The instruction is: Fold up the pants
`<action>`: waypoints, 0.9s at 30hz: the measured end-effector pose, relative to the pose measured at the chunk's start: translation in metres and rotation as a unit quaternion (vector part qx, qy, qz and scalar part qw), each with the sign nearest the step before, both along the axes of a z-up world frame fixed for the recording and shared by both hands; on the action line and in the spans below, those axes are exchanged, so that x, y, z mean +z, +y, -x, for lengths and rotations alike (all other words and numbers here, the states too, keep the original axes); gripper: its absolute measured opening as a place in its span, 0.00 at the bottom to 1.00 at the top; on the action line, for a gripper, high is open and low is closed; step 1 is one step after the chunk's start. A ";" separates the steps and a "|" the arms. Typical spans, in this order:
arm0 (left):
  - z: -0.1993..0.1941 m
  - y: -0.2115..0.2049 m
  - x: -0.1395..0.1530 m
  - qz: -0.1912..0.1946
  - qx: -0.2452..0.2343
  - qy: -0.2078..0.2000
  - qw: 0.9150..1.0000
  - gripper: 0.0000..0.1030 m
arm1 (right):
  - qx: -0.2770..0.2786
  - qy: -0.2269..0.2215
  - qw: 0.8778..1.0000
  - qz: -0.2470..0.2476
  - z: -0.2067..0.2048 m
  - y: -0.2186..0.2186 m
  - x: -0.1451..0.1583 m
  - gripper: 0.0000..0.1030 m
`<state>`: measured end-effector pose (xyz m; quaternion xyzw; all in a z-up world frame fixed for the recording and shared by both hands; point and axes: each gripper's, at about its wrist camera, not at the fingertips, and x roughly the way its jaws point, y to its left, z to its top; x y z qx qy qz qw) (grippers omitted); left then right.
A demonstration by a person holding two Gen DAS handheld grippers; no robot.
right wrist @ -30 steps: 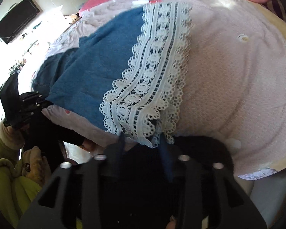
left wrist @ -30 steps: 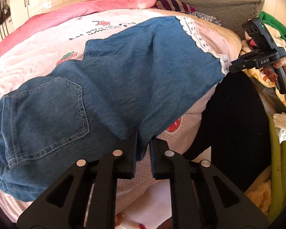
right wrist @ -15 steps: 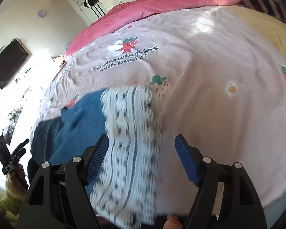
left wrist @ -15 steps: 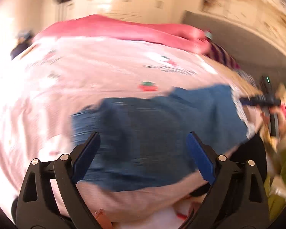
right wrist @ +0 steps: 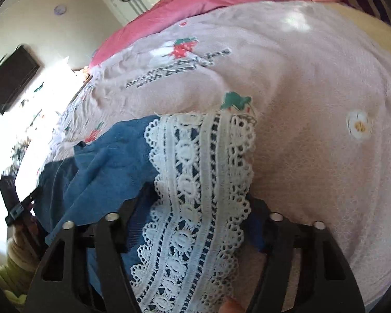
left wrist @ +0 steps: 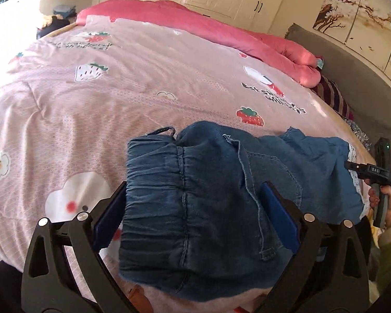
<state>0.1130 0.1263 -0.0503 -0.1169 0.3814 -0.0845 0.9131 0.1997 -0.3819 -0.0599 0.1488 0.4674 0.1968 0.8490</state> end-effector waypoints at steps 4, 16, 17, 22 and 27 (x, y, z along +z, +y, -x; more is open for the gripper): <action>-0.004 -0.004 -0.008 -0.018 0.002 0.001 1.000 0.88 | -0.001 -0.009 1.000 0.005 0.007 0.004 0.010 0.19; -0.007 -0.007 -0.016 -0.031 0.000 0.003 1.000 0.88 | 0.008 -0.093 0.987 0.133 0.016 0.001 0.077 0.12; -0.007 -0.007 -0.017 -0.032 0.000 0.004 0.999 0.88 | 0.012 -0.088 0.985 0.149 0.012 0.004 0.072 0.12; -0.006 -0.012 -0.017 -0.052 -0.001 -0.001 0.999 0.88 | 0.035 -0.021 0.975 0.219 -0.015 0.018 0.011 0.12; -0.005 -0.007 -0.016 -0.052 0.003 -0.006 0.999 0.88 | -0.015 -0.035 0.988 0.149 -0.004 -0.009 0.023 0.48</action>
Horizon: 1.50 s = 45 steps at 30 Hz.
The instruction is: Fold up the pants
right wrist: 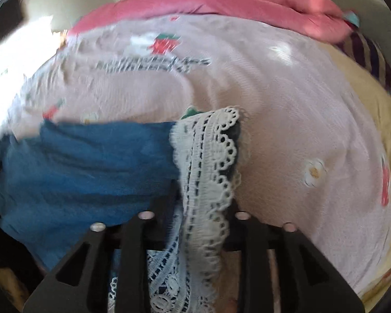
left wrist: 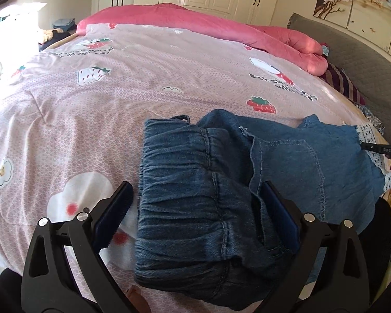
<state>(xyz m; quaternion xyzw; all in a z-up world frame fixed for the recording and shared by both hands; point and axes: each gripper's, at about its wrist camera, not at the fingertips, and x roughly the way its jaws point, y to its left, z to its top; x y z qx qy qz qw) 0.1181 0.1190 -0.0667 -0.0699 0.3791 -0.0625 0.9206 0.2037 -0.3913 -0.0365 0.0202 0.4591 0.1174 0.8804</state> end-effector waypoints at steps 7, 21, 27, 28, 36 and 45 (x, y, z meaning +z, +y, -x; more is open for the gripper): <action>0.018 0.022 0.018 0.048 0.018 -0.022 0.998 0.88 | -0.027 -0.055 0.992 -0.114 0.076 -0.052 0.038 0.72; 0.053 0.033 0.020 0.144 0.001 0.017 0.990 0.88 | 0.013 0.050 0.976 -0.211 0.101 -0.026 -0.025 0.34; 0.041 0.018 0.005 0.129 0.003 0.043 0.991 0.69 | 0.020 0.031 0.984 -0.176 0.105 -0.006 -0.011 0.16; 0.039 0.018 0.002 0.115 0.013 0.049 0.992 0.61 | 0.019 0.023 0.986 -0.161 0.110 -0.006 -0.005 0.15; 0.037 0.023 -0.002 0.101 0.037 0.054 0.993 0.41 | -0.004 0.038 0.999 -0.036 0.119 -0.025 -0.014 0.13; 0.042 0.034 0.003 0.125 0.045 0.054 0.990 0.50 | -0.042 0.065 0.996 -0.034 0.121 -0.036 -0.023 0.45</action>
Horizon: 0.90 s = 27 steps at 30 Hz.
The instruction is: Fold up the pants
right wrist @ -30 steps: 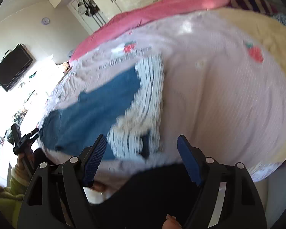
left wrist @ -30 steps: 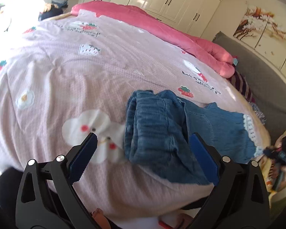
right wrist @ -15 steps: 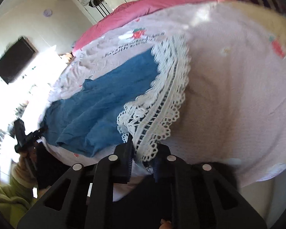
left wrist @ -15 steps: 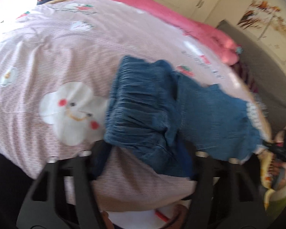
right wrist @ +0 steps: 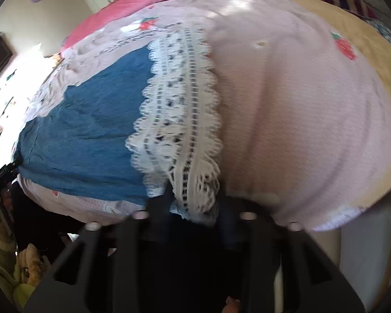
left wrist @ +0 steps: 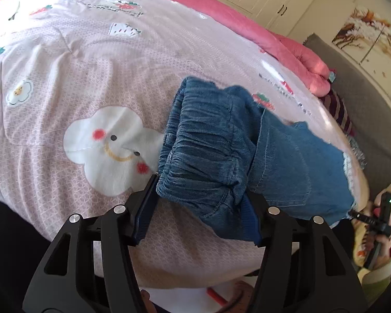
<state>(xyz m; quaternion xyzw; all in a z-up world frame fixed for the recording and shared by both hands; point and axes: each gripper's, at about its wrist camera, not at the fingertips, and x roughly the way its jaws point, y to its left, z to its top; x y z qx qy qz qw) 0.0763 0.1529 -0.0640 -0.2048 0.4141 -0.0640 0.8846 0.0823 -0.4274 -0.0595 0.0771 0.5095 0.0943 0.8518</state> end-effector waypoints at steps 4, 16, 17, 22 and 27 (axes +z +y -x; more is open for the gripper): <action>0.016 0.008 0.024 -0.022 0.012 -0.026 0.999 0.59 | -0.012 -0.048 0.999 0.006 0.018 -0.007 0.036 0.56; 0.012 -0.029 0.097 -0.070 -0.032 -0.126 0.989 0.72 | 0.133 -0.141 0.981 -0.013 -0.046 0.117 0.118 0.70; 0.005 -0.041 0.094 -0.074 -0.047 -0.128 0.988 0.72 | 0.150 -0.138 0.979 -0.011 -0.060 0.137 0.118 0.70; -0.017 -0.094 0.066 -0.122 -0.119 -0.123 0.978 0.72 | 0.194 -0.075 0.978 -0.030 -0.125 0.206 0.103 0.70; -0.020 -0.112 0.028 -0.153 -0.165 -0.087 0.971 0.72 | 0.221 -0.007 0.975 -0.019 -0.176 0.245 0.075 0.70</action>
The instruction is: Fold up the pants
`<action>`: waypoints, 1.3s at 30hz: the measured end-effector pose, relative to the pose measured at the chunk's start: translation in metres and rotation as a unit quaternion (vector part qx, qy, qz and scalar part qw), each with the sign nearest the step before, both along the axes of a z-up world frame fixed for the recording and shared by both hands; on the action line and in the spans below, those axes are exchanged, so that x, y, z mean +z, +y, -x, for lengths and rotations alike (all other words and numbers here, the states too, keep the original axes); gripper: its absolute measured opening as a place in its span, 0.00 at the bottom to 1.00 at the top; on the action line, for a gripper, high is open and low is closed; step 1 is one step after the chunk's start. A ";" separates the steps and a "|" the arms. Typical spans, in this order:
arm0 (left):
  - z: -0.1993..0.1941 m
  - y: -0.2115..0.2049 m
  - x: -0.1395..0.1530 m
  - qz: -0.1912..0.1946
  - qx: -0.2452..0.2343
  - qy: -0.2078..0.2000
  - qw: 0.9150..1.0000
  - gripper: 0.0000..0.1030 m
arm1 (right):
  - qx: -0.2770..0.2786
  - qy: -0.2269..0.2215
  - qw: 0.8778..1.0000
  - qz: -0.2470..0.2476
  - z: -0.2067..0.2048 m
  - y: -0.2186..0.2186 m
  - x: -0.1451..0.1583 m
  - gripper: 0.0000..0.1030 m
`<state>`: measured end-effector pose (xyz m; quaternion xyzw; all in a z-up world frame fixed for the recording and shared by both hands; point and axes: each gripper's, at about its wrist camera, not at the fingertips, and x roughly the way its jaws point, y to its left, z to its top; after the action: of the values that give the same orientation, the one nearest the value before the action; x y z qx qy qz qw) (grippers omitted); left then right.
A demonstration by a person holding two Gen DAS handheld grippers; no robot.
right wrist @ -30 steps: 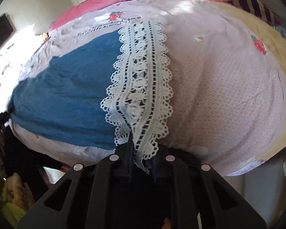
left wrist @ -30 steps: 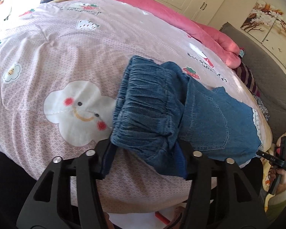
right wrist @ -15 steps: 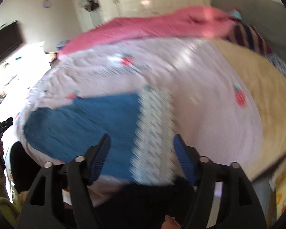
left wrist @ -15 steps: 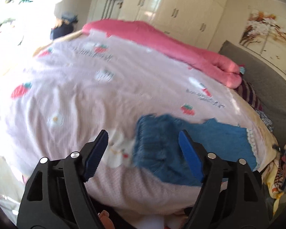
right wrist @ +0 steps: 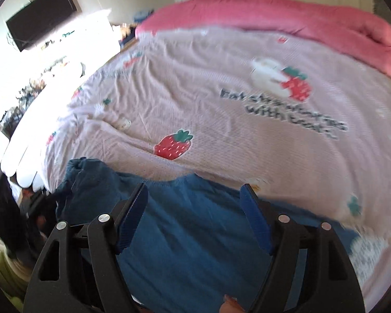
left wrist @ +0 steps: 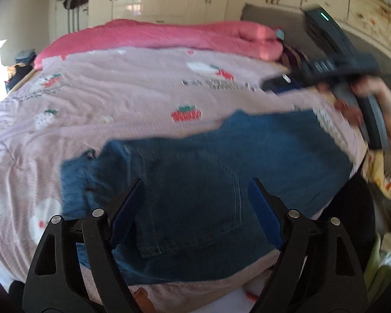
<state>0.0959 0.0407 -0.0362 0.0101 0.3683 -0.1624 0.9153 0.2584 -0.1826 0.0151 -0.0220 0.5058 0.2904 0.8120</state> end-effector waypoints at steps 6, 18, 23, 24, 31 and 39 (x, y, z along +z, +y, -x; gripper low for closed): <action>0.005 0.004 -0.037 -0.030 -0.012 0.062 0.998 0.72 | 0.007 0.079 0.997 0.020 -0.038 0.017 -0.042 0.58; 0.009 0.011 -0.035 0.002 -0.011 0.056 0.998 0.72 | 0.013 0.013 0.998 0.054 -0.042 0.035 -0.045 0.02; 0.010 0.010 -0.037 0.000 -0.011 0.049 0.999 0.72 | 0.020 0.016 0.996 0.087 -0.046 0.045 -0.074 0.03; 0.011 0.010 -0.037 0.001 -0.010 0.048 0.999 0.72 | 0.016 0.016 0.997 0.080 -0.047 0.043 -0.074 0.03; 0.011 0.008 -0.038 -0.002 -0.013 0.038 0.999 0.75 | -0.046 -0.022 0.998 0.027 -0.036 0.004 -0.035 0.26; 0.019 0.018 -0.016 0.037 -0.011 0.008 0.999 0.78 | -0.071 -0.096 0.992 -0.032 0.056 -0.046 0.022 0.67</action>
<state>0.0768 0.0584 -0.0519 -0.0207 0.3690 -0.1863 0.9103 0.2019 -0.2286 0.0375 0.0123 0.4163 0.2446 0.8756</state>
